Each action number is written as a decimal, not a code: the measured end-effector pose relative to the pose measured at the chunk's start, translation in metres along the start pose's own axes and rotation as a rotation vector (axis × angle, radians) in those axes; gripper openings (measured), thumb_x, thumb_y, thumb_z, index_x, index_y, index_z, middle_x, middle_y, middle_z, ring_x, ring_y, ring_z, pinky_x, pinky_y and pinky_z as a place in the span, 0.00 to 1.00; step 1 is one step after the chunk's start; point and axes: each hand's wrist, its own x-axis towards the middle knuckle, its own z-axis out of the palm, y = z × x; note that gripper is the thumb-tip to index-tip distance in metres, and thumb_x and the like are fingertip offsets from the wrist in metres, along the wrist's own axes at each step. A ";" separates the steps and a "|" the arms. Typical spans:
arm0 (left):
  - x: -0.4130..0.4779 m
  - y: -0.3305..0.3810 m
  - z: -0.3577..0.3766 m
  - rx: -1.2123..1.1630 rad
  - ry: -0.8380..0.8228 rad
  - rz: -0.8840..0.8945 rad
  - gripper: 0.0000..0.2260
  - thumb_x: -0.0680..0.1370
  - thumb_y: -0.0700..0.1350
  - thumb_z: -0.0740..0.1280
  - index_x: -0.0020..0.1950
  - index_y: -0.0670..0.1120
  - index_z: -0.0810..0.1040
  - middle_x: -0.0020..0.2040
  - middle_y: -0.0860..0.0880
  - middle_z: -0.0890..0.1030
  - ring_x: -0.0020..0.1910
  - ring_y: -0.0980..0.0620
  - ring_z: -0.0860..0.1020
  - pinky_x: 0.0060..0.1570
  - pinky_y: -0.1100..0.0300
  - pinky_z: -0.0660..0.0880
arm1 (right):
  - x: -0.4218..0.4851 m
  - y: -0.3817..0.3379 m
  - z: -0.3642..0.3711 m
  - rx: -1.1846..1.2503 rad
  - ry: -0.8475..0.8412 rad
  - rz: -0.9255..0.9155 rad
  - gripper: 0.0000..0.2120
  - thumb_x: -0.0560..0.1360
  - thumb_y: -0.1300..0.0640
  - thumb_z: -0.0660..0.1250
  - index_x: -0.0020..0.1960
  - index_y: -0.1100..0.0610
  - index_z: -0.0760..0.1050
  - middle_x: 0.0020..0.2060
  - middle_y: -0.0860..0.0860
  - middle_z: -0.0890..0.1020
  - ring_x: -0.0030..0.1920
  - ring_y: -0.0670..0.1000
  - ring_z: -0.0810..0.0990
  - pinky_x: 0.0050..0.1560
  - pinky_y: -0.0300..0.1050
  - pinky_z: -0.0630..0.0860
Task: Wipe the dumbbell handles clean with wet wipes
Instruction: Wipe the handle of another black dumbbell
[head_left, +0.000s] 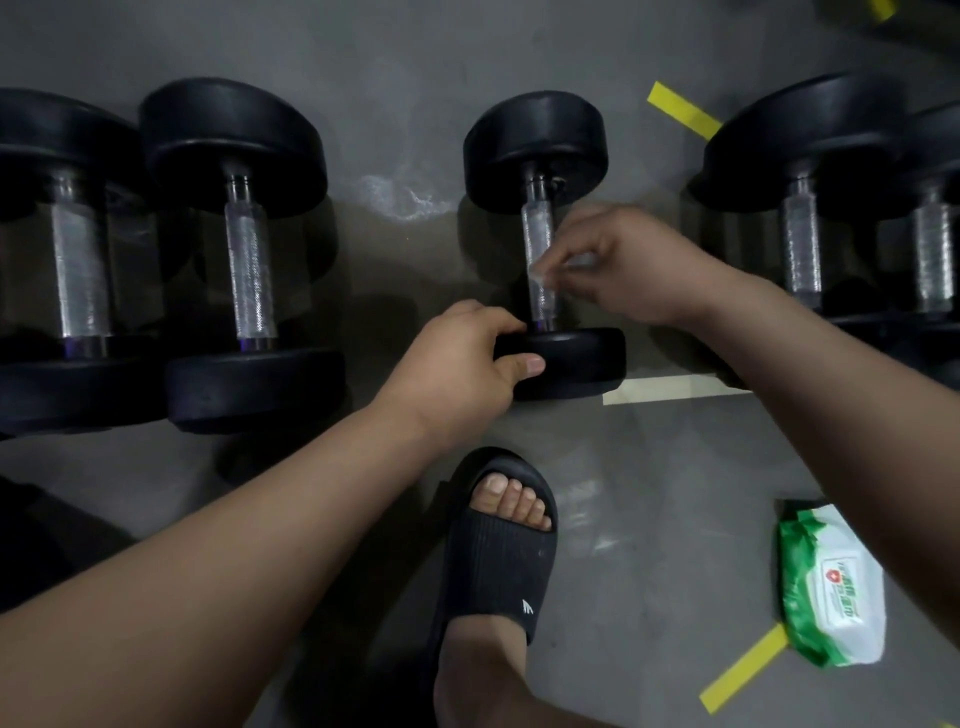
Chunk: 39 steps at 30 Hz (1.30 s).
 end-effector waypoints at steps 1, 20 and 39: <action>0.000 0.000 0.000 -0.001 0.005 -0.001 0.16 0.77 0.51 0.73 0.64 0.49 0.81 0.54 0.52 0.76 0.52 0.55 0.76 0.52 0.67 0.67 | -0.002 -0.001 -0.002 -0.017 -0.097 -0.012 0.07 0.73 0.64 0.75 0.49 0.55 0.87 0.46 0.48 0.81 0.46 0.46 0.82 0.53 0.43 0.78; 0.004 0.002 0.004 -0.021 0.026 0.005 0.17 0.75 0.53 0.75 0.62 0.49 0.83 0.53 0.52 0.77 0.53 0.53 0.77 0.56 0.61 0.73 | -0.007 -0.006 -0.010 0.025 -0.254 0.108 0.12 0.71 0.67 0.72 0.46 0.51 0.87 0.44 0.41 0.82 0.44 0.41 0.82 0.50 0.33 0.76; 0.007 0.005 0.003 0.030 -0.013 -0.001 0.17 0.76 0.53 0.73 0.63 0.49 0.81 0.54 0.52 0.76 0.53 0.52 0.77 0.55 0.61 0.72 | -0.012 0.013 -0.002 0.166 -0.021 0.229 0.09 0.73 0.63 0.75 0.44 0.49 0.86 0.39 0.42 0.83 0.41 0.39 0.81 0.45 0.32 0.74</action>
